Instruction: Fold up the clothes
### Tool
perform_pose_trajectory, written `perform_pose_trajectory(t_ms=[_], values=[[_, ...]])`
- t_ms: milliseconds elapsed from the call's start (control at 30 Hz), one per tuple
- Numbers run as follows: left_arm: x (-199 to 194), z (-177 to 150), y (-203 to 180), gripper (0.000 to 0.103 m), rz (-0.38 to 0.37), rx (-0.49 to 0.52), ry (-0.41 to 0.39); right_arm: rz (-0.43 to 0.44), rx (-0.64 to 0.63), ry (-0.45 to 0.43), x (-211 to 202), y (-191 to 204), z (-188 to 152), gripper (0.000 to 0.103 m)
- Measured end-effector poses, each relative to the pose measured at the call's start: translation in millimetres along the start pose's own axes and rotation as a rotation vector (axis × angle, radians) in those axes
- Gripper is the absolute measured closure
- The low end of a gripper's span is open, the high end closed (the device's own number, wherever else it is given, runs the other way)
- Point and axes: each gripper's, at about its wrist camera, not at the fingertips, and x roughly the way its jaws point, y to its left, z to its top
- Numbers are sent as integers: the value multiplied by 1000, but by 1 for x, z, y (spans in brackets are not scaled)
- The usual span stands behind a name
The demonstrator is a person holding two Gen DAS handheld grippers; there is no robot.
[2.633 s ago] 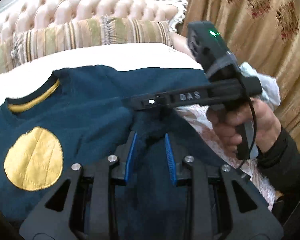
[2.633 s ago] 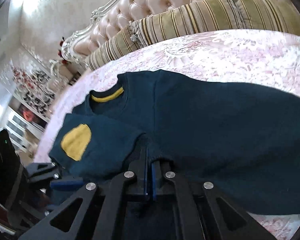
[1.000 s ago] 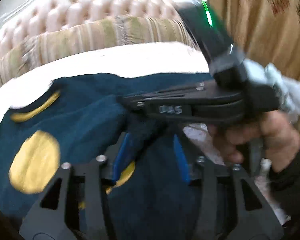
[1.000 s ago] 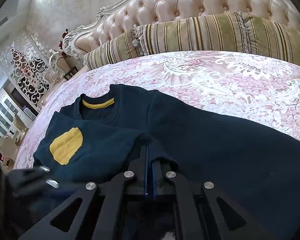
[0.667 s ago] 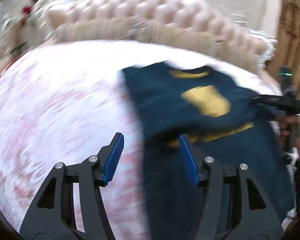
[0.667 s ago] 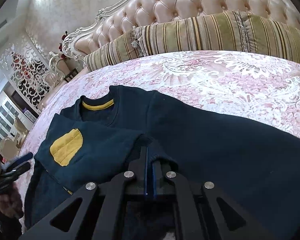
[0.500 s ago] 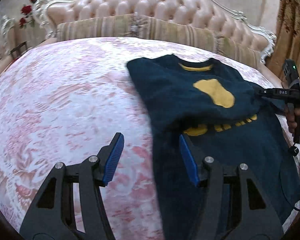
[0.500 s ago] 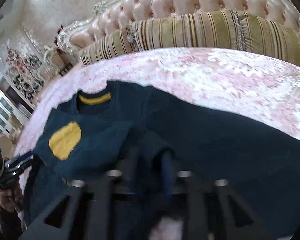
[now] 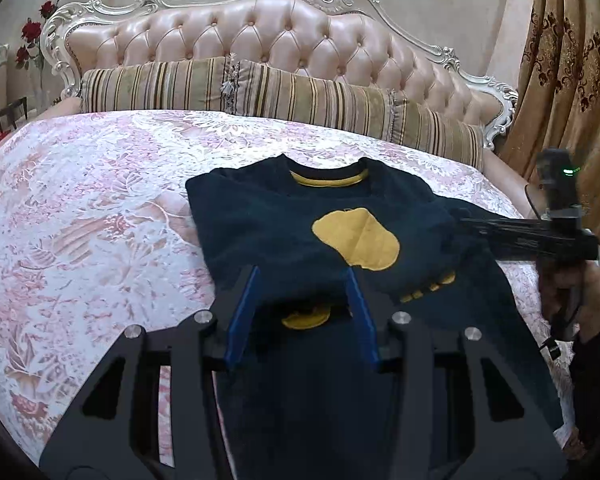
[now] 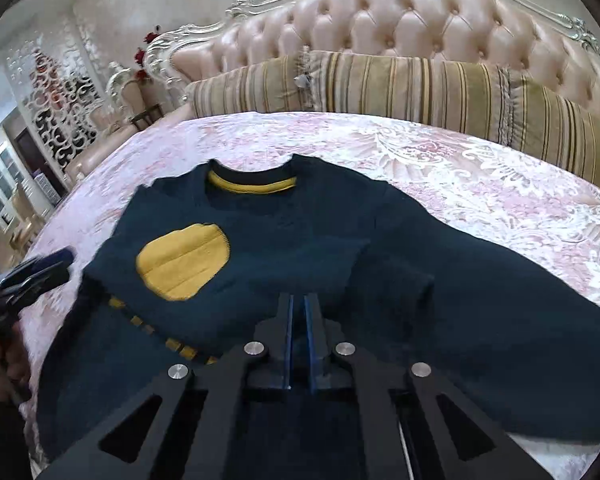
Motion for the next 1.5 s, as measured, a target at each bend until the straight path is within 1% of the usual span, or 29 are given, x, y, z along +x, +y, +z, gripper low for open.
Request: perform_pose_trajectory(t_ms=[33,67,167,233,267,300,400,467,700,767,900,933,967,1000,1033,1133,1200,1267,1300,1333,1367,1400,1467,1500], values=[[0,-2,1,55,6,1,5,-11,12,12,8,-4,1,98],[-1,-4,3,55,12,-3,11,-22,24,26,17,-9,1,103],[1,-7,14,55,15,-27,20,-29,-16,67,31,-6,-1,103],[-1,-8,19,55,12,-42,16,-40,-14,68,31,-5,0,103],[-3,-8,22,55,8,-46,13,-44,-25,67,28,-4,-1,103],[-4,-9,25,55,9,-49,11,-43,-31,64,23,-1,-3,98],[-7,-12,32,55,15,-56,6,-34,-34,11,-7,2,1,98],[-4,-14,38,55,26,-70,17,-28,-29,-20,-22,2,6,97],[13,-18,42,54,92,-34,71,-63,-84,87,42,16,25,98],[20,-16,41,54,89,-17,84,-44,-76,72,48,11,24,98],[36,-9,34,54,115,37,115,-49,-81,68,47,12,22,98],[40,-9,33,57,134,53,126,-46,-74,71,47,11,23,98],[43,-9,32,77,140,60,129,-45,-71,72,46,10,22,98],[43,-8,32,81,130,48,127,-43,-69,72,45,10,22,98],[42,-9,35,82,132,31,123,-45,-71,73,44,11,21,98],[39,-14,45,84,149,-19,128,-38,-81,73,44,15,23,98],[41,-17,50,84,141,-42,143,-30,-84,75,46,17,22,97],[39,-17,45,80,150,-5,145,-22,-87,76,48,18,20,98],[36,-16,44,76,140,2,154,-13,-77,81,48,15,20,98],[27,-15,47,65,127,-3,142,-3,-67,85,47,13,21,98],[17,-13,51,56,115,-10,126,-3,-74,89,46,12,20,98],[7,-11,55,54,102,-17,111,-6,-81,90,45,13,20,98],[-12,2,74,53,63,-69,56,-10,-87,86,46,15,19,98],[-12,14,85,53,48,-96,46,-13,-90,84,46,16,19,98]])
